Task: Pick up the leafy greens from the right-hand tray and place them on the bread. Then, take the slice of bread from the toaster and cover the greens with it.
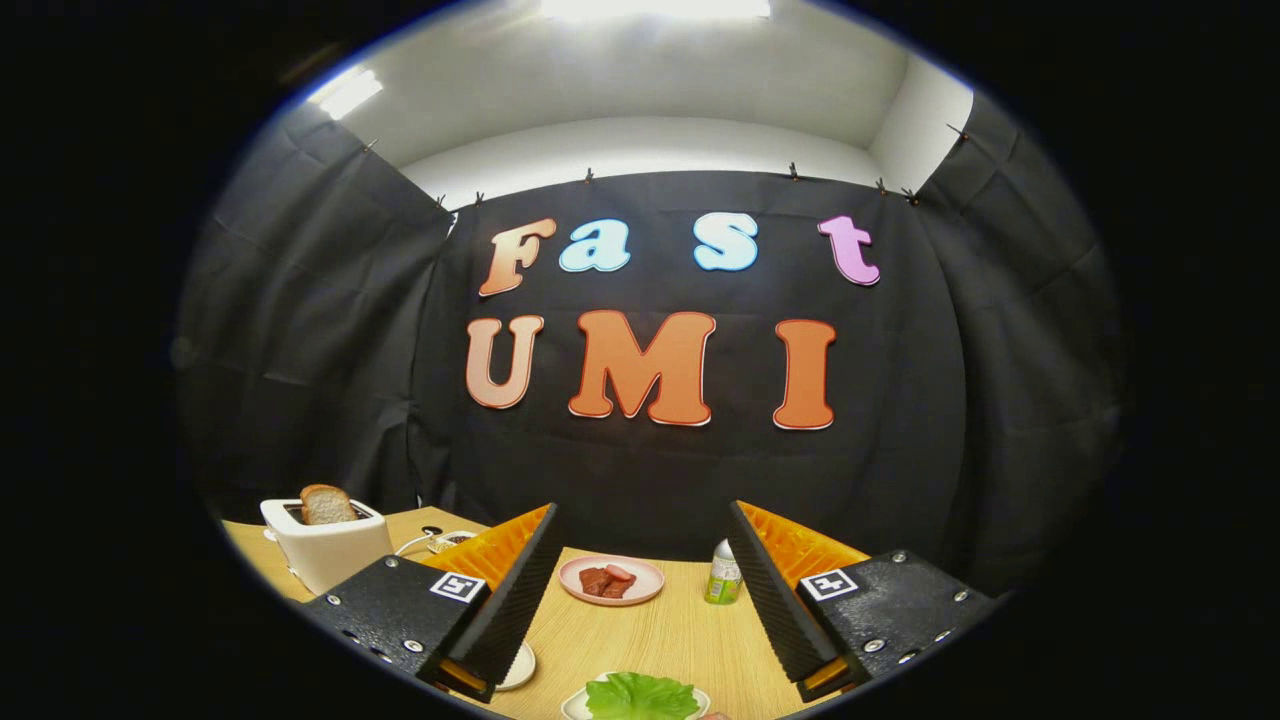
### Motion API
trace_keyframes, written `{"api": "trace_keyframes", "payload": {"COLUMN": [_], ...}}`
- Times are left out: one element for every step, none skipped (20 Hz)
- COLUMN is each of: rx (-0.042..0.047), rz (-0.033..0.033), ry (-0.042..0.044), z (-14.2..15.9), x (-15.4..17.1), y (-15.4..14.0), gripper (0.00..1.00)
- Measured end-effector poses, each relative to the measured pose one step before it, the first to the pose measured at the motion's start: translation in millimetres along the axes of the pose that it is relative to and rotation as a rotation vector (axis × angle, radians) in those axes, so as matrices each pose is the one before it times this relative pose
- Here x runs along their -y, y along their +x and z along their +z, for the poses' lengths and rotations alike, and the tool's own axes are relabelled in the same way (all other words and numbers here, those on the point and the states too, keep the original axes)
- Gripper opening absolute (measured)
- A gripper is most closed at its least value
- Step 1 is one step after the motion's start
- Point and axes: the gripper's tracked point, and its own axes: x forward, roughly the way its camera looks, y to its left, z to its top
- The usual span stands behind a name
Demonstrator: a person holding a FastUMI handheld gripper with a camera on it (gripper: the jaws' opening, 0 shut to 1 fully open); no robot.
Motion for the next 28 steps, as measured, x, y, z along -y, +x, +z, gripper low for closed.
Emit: {"api": "trace_keyframes", "payload": {"rx": [-0.01617,-0.02221,-0.02549,-0.03054,-0.03588,-0.03775,-0.03814,-0.04256,-0.04263,-0.04434,-0.03878,-0.03381,-0.03086,-0.03192,-0.03824,-0.03987,-0.04301,-0.04717,-0.04760,-0.05021,-0.05269,-0.05367,-0.04376,-0.03733,-0.03142,-0.02599,-0.01962,-0.01957], "rz": [0.01000,0.00804,0.01004,0.00682,0.00585,0.00495,0.00741,0.00372,0.00272,-0.00406,-0.00746,-0.00924,-0.00614,-0.00565,-0.00783,-0.00176,0.00156,0.00546,0.00877,0.00873,0.00700,0.00442,0.00223,-0.00067,0.00031,0.00115,0.00133,0.00069], "ry": [0.00171,0.00149,0.00364,0.00556,0.00828,0.00998,0.01300,0.01393,0.01309,0.00721,-0.00284,-0.01001,-0.01426,-0.01381,-0.00834,-0.00053,0.00616,0.01024,0.01045,0.00874,0.00686,0.00351,0.00127,-0.00053,-0.00287,-0.00329,-0.00284,-0.00243], "z": [-4.18,-5.57,-7.61,-7.99,-9.74,-9.77,-9.74,-10.27,-9.98,-9.68,-7.89,-7.94,-6.54,-7.25,-9.50,-9.63,-10.36,-11.41,-11.80,-12.62,-12.71,-12.03,-10.07,-7.26,-6.65,-4.53,-3.47,-2.71], "x": [-2.37,-0.95,-1.28,0.20,0.69,1.45,0.41,1.79,1.67,3.09,3.32,2.58,2.82,1.01,2.88,1.22,-0.27,-0.24,-2.26,-0.84,-0.80,0.15,-0.67,0.38,0.48,0.37,-0.54,-0.62], "y": [0.93,0.23,1.78,3.01,1.76,2.39,1.80,3.22,3.69,3.62,1.59,2.51,3.49,3.63,2.64,4.29,3.32,5.06,4.67,5.87,5.67,5.50,5.88,4.55,3.74,3.60,4.76,4.37], "gripper": [0.98,0.99,0.99,0.99,0.99,0.99,0.99,0.98,0.98,0.99,0.99,0.99,0.99,0.98,0.98,0.98,0.99,0.99,0.99,0.98,0.98,0.97,0.97,0.97,0.97,0.97,0.96,0.96]}}
